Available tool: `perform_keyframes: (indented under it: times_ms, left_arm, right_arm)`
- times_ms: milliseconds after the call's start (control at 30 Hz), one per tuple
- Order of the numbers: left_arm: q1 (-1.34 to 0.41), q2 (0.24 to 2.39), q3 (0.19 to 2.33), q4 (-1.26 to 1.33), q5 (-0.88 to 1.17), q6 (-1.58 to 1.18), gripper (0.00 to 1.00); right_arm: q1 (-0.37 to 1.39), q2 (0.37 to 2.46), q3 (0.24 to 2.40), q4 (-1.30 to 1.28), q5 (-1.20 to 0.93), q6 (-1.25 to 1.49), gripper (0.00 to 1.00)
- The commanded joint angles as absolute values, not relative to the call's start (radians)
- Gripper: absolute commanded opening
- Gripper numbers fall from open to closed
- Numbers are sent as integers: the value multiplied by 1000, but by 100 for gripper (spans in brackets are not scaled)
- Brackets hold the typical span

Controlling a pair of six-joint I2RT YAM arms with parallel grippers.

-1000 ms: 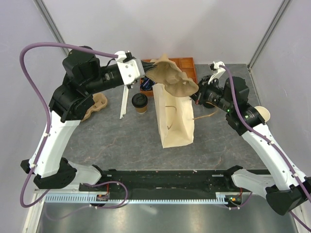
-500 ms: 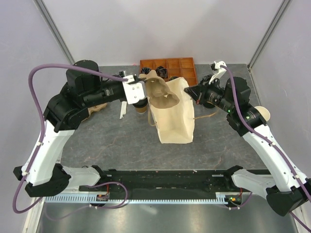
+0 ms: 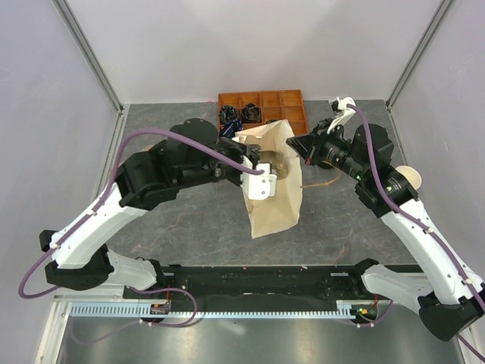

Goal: Pack the takeout coffee

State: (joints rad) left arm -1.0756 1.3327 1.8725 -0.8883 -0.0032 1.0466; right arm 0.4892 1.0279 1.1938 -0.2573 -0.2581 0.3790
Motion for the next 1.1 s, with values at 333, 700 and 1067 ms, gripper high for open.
perform_keyframes:
  times_ms: [333, 700, 1067]
  left_arm:
    - [-1273, 1330, 1865, -729, -301, 1129, 2]
    - [-1356, 1394, 1885, -810, -388, 1048, 2]
    - [-1348, 1401, 1801, -815, -500, 934, 2]
  right_arm:
    - [499, 983, 1170, -299, -137, 475, 0]
    - [500, 959, 1172, -299, -129, 515, 0]
    - [500, 897, 1097, -302, -202, 604, 0]
